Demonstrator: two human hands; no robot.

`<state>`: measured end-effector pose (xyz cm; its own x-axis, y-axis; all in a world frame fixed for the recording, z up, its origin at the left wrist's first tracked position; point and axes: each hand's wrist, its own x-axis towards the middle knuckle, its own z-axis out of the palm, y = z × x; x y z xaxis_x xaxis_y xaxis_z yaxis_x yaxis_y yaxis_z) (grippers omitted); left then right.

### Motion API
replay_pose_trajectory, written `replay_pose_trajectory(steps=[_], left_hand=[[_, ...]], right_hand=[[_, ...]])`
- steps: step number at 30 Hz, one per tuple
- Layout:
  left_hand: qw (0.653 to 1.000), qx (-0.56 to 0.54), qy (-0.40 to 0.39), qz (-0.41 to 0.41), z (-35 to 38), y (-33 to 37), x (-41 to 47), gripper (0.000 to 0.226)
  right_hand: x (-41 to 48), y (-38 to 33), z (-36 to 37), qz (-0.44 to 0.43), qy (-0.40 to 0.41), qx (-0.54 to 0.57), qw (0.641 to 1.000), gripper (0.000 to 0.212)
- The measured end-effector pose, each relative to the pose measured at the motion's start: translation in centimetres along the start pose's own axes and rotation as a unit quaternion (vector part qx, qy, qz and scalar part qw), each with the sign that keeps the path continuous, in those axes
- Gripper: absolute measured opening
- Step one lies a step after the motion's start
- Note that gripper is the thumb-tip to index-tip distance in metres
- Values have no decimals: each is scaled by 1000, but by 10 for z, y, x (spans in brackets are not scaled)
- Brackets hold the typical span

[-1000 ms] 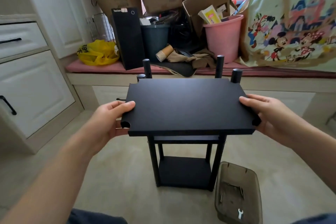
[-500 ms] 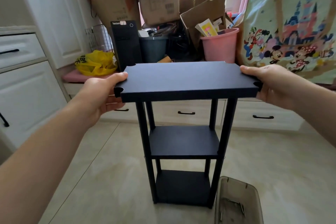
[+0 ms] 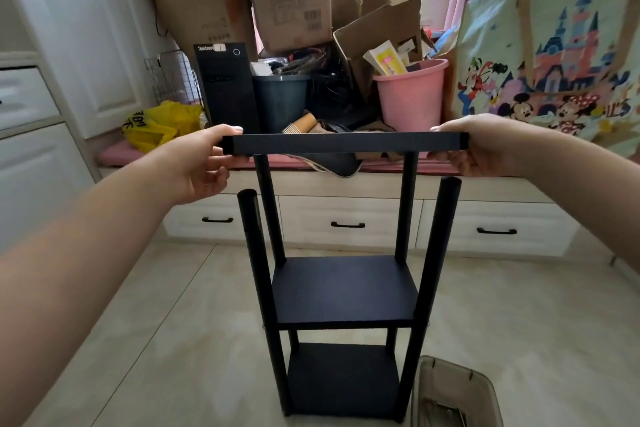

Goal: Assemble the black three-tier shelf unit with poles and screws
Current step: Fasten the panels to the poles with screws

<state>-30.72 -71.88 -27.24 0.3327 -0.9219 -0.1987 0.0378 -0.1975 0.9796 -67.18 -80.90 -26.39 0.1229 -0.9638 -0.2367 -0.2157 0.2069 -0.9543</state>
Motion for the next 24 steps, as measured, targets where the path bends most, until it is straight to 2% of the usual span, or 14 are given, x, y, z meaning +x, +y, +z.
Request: replay_pose_trajectory(steps=[5,12,19,24], left_hand=[[1000,13,0,-17,2,-8,15,32],[1000,21,7,-8,5,-25,23,28],[1000,10,-1,2,10,-40,26,22],[1000,3,-6,-2,12,-45,27,20]], right_hand=[[14,10,-3,13,-12,-2,1000,18],[24,30,5,1,37,-35,999,22],[29,38,4,-14,42,-21,999,46],[31,38,6,-21,44,-19,999,37]])
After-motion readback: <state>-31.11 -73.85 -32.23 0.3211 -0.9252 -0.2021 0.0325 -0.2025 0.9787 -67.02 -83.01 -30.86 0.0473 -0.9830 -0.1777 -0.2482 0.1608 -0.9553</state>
